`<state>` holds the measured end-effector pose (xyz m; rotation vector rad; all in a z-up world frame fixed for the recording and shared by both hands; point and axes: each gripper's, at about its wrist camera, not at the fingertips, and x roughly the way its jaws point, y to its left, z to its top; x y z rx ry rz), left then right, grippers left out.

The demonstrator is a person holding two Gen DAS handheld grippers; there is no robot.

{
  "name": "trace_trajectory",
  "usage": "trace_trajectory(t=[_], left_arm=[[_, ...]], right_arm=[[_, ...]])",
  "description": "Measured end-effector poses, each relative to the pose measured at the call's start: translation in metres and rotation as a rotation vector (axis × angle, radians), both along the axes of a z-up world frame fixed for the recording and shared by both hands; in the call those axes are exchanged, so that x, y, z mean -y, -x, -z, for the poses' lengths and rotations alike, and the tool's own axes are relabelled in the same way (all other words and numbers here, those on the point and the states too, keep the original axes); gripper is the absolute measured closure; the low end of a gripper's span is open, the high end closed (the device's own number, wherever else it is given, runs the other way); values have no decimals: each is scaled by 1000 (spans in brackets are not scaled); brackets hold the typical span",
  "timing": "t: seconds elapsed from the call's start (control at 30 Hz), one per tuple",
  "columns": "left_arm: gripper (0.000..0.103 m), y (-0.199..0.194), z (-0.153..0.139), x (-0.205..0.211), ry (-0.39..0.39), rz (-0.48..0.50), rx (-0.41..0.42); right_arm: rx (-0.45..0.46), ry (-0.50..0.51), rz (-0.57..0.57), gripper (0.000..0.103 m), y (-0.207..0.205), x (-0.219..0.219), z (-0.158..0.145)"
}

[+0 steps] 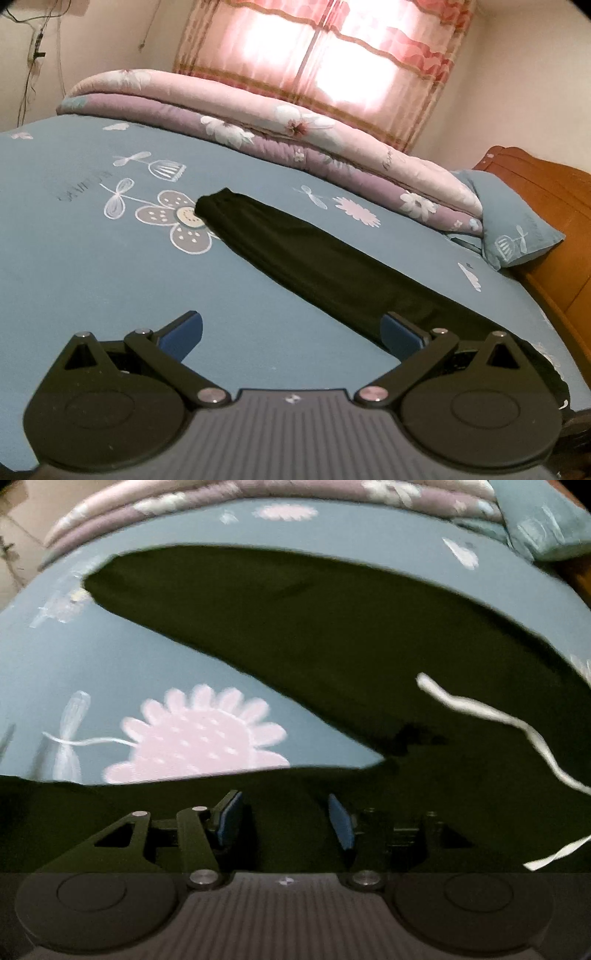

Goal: Fold clothes

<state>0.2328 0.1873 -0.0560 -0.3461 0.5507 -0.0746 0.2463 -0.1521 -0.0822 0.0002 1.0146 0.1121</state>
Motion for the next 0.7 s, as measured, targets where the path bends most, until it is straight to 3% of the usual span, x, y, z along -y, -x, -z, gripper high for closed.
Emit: trace_trajectory(t=[0.2,0.4,0.53,0.7], left_arm=[[1,0,-4,4,-13,3,-14],[1,8,-18,38,-69,65,7],[1,19,-32,61,-69,132,34],[1,37,-47,74,0,212,63]], right_arm=[[171,30,75,41,43,29,-69],[235,65,144,34,100,62,-98],[223,35,137,34,125,69,-87],[163,-134,58,34,132,58,-35]])
